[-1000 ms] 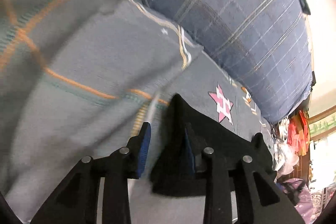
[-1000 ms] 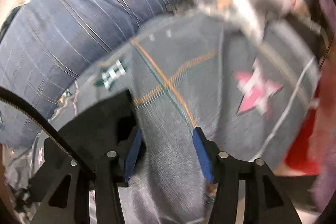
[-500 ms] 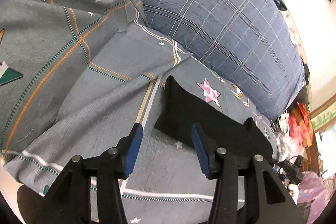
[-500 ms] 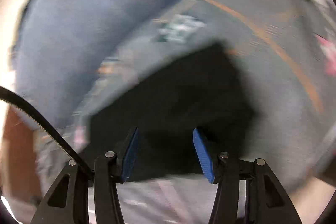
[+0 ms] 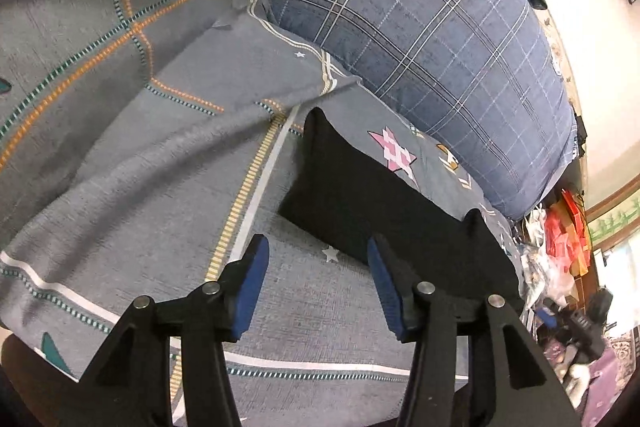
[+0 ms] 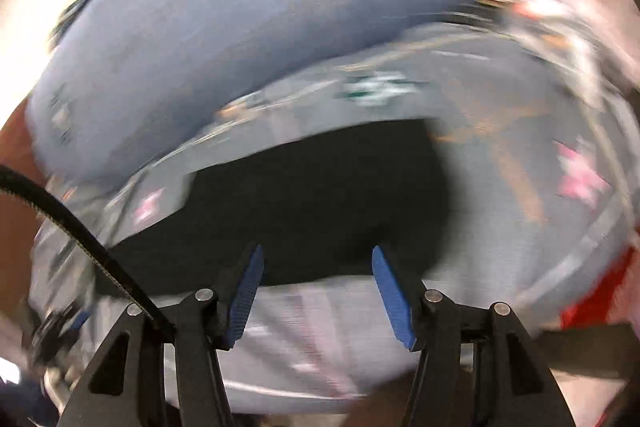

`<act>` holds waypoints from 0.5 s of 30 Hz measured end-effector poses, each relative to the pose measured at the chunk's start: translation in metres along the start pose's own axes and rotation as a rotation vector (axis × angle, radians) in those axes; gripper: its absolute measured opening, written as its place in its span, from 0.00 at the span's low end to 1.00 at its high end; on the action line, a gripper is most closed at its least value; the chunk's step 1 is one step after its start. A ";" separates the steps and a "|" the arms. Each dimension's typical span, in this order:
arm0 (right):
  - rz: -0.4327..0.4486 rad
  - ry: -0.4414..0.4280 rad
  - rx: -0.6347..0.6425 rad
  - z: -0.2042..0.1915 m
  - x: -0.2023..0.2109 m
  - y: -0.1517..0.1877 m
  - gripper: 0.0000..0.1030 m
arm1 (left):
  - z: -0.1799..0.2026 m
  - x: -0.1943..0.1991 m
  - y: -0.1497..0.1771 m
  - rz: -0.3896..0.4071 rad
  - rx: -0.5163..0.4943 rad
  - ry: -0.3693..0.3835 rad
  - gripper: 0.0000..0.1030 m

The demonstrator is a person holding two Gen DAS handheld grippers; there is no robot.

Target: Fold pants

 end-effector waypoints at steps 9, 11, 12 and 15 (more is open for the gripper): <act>-0.278 -0.181 0.351 -0.238 -0.122 0.018 0.61 | -0.023 0.002 0.039 0.053 0.052 0.070 0.49; -0.315 -0.163 0.426 -0.288 -0.149 0.022 0.61 | -0.026 0.004 0.046 0.066 0.043 0.063 0.49; -0.345 -0.153 0.465 -0.320 -0.164 0.026 0.61 | -0.027 0.005 0.049 0.072 0.038 0.056 0.49; -0.406 -0.101 0.521 -0.374 -0.196 0.036 0.63 | -0.032 0.010 0.053 0.105 0.021 0.025 0.49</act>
Point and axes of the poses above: each gripper's, at about its wrist camera, not at the fingertips, and x roughly against the way its jaws point, z to its right, y to its underside, the point moved 7 cm from there along -x, roughly the way its jaws point, and after that the axes turned 11 degrees about -z, right-handed, at the moved point
